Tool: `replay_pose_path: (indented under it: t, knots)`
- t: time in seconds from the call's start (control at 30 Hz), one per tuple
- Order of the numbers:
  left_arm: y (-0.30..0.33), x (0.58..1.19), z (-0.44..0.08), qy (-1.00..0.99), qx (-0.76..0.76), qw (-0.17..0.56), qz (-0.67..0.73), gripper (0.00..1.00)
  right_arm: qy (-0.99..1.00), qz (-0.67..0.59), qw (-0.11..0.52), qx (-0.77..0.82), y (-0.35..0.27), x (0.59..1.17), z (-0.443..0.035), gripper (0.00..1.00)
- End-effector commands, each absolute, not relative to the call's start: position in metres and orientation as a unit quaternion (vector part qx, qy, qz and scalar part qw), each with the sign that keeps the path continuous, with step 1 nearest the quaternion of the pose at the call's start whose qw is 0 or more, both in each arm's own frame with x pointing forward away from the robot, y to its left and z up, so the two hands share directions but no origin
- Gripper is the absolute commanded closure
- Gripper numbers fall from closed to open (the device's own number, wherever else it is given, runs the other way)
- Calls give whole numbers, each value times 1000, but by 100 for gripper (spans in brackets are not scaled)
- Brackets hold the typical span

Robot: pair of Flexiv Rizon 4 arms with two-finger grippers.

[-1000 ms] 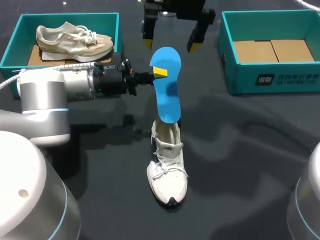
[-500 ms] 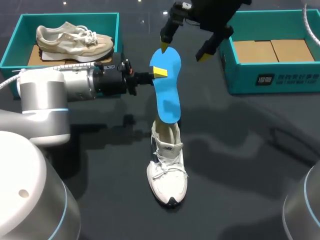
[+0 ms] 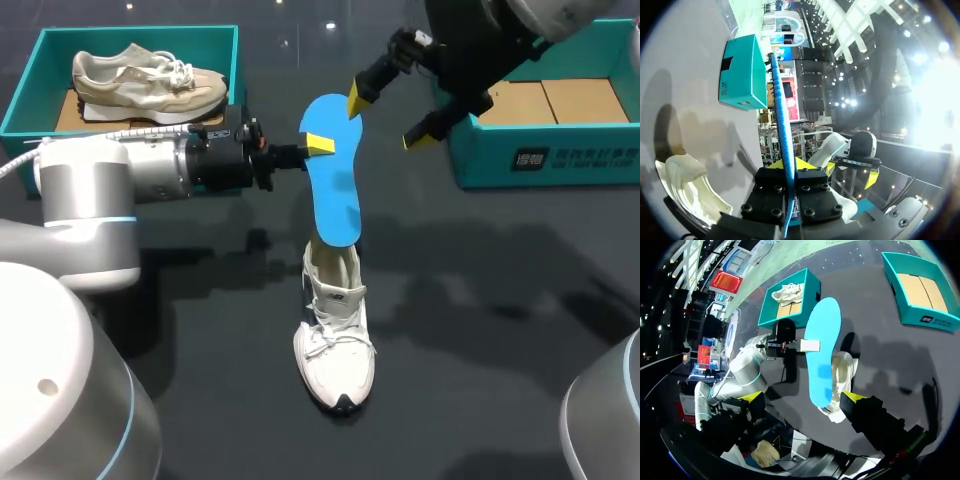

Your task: Take the shoe out of the shoebox, open the shoe tongue, remove and reinsert the insole, then place the shoe into the shoebox

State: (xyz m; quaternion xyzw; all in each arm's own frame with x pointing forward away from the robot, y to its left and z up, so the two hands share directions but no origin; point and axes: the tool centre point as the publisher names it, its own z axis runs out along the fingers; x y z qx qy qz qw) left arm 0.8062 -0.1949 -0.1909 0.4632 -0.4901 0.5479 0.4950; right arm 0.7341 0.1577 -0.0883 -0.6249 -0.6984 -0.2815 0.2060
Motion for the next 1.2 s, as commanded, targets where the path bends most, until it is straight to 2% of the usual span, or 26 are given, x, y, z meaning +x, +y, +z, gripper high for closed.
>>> replay_pose_path:
  t: [0.03, 0.3, 0.77, 1.07, 1.2]
  knots:
    - [-195, 806, -191, -490, 463, 495, 548, 100, -650, -395, 332, -558, 151, 730, -98, 0]
    - [-195, 806, -191, -490, 463, 495, 548, 100, -622, -436, 369, -536, 144, 730, -115, 0]
    - [-193, 809, -185, -520, 421, 476, 571, 100, -599, -458, 395, -525, 147, 727, -128, 0]
    - [-173, 822, -162, -570, 312, 396, 649, 100, -590, -459, 409, -523, 152, 728, -130, 0]
    - [-169, 826, -151, -592, 248, 313, 700, 100, -585, -458, 420, -522, 156, 730, -132, 0]
